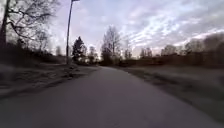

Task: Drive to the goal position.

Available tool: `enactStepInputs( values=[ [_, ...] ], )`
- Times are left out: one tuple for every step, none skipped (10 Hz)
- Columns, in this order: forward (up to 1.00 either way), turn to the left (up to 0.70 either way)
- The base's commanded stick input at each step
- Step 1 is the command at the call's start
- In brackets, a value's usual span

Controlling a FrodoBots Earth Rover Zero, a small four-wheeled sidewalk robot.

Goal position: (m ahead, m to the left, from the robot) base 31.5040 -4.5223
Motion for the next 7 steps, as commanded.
enactStepInputs(
  values=[
    [1.0,0.41],
    [1.0,0.41],
    [1.0,0.13],
    [1.0,0.01],
    [1.0,0.01],
    [1.0,0.01],
    [1.0,0.01]
  ],
)
